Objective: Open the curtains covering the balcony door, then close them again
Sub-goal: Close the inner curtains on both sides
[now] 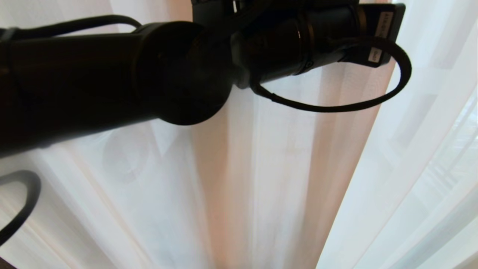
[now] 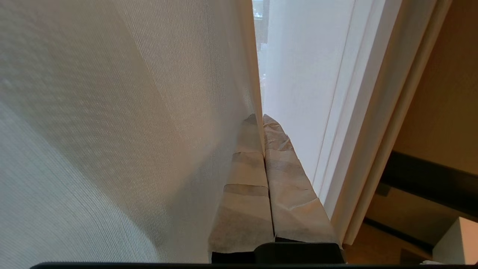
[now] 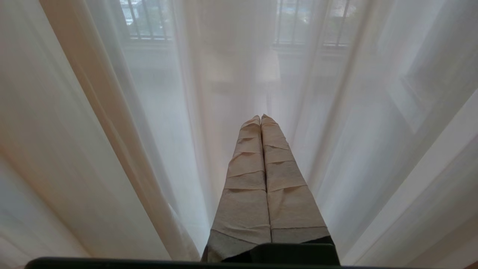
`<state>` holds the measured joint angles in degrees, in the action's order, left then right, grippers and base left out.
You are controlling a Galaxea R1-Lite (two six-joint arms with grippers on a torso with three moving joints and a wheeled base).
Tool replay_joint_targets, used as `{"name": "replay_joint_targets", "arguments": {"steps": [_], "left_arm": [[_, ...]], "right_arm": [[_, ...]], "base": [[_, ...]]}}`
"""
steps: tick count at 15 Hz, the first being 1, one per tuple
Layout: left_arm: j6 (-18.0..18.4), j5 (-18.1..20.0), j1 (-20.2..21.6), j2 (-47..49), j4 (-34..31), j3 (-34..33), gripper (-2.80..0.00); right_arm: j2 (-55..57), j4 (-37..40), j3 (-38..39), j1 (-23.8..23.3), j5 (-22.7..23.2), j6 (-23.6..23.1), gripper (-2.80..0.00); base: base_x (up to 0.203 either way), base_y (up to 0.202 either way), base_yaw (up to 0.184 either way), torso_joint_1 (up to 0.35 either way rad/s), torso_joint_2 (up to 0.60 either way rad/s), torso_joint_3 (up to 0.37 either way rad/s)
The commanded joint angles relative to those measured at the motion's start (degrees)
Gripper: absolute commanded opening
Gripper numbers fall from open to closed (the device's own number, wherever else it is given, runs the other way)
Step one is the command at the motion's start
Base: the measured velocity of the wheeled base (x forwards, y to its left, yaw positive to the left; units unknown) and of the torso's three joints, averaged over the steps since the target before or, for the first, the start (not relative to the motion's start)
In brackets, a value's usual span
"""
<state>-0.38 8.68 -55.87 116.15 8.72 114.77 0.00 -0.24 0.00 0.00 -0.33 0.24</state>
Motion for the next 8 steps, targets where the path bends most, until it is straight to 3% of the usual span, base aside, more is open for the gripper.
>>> {"name": "replay_joint_targets", "arguments": {"steps": [1, 8], "left_arm": [[-0.05, -0.06, 0.68, 0.58, 0.73, 0.01, -2.8], [0.03, -1.29, 10.61, -2.37, 2.0, 0.01, -2.8]], "right_arm": [[0.0, -0.02, 0.0, 0.0, -0.02, 0.02, -2.8], [0.0, -0.02, 0.0, 0.0, -0.02, 0.02, -2.8]], "base": [[0.0, 0.0, 0.0, 0.0, 0.0, 0.0], [0.0, 0.0, 0.0, 0.0, 0.0, 0.0]]}}
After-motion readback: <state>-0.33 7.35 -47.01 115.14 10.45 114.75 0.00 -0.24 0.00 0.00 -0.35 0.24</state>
